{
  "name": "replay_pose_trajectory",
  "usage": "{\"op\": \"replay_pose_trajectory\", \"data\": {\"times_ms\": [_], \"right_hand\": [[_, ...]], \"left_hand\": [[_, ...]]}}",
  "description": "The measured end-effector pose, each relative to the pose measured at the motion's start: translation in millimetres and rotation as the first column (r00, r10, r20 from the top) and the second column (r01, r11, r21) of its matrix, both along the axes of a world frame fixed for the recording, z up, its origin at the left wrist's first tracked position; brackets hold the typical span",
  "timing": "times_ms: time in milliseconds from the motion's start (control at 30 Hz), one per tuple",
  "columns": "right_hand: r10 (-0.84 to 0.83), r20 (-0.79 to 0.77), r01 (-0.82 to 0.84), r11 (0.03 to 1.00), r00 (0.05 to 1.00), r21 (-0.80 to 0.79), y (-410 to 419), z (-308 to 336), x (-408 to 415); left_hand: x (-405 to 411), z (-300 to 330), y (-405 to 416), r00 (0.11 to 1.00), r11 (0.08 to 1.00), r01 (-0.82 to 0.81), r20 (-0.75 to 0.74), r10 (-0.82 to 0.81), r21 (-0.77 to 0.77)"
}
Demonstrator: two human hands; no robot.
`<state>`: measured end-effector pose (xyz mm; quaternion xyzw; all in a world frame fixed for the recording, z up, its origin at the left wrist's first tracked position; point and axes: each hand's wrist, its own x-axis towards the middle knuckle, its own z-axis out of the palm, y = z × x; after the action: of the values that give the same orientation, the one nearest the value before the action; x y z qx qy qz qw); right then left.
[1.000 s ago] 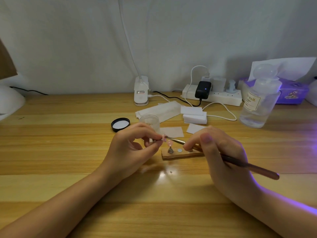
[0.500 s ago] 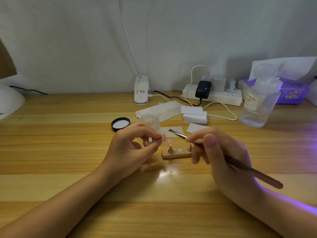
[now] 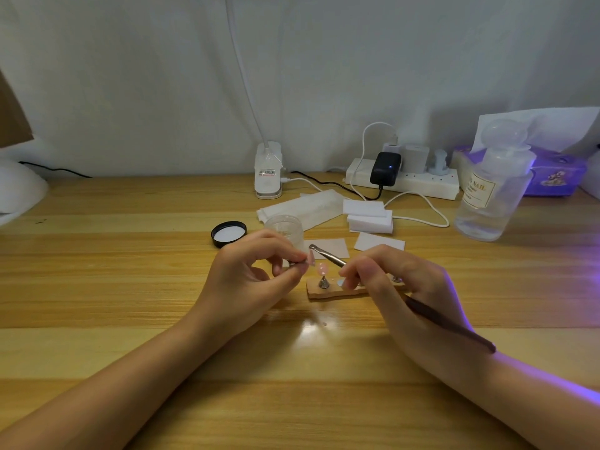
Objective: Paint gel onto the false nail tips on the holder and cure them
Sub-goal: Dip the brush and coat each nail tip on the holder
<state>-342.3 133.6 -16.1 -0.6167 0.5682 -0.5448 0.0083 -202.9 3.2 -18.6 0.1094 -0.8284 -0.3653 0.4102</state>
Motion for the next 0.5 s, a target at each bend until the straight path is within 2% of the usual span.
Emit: {"op": "replay_pose_trajectory", "data": {"times_ms": [200, 333, 400, 500], "right_hand": [[0.027, -0.061, -0.031, 0.997, 0.998, -0.065, 0.0, -5.4, -1.1], [0.07, 0.06, -0.063, 0.991, 0.996, -0.115, 0.1, -7.9, -2.5], [0.059, 0.111, -0.047, 0.994, 0.992, -0.102, -0.3, -6.9, -2.0], [0.021, 0.06, -0.019, 0.999, 0.998, -0.035, -2.3, -5.3, -0.8]], "left_hand": [[0.1, 0.3, 0.5, 1.0, 1.0, 0.001, -0.002, -0.001, 0.0], [0.1, -0.7, -0.1, 1.0, 1.0, 0.0, -0.01, 0.0, 0.013], [0.1, -1.4, -0.9, 1.0, 1.0, -0.005, -0.003, 0.005, 0.006], [-0.1, -2.1, -1.8, 1.0, 1.0, -0.017, 0.002, 0.017, -0.012]]}}
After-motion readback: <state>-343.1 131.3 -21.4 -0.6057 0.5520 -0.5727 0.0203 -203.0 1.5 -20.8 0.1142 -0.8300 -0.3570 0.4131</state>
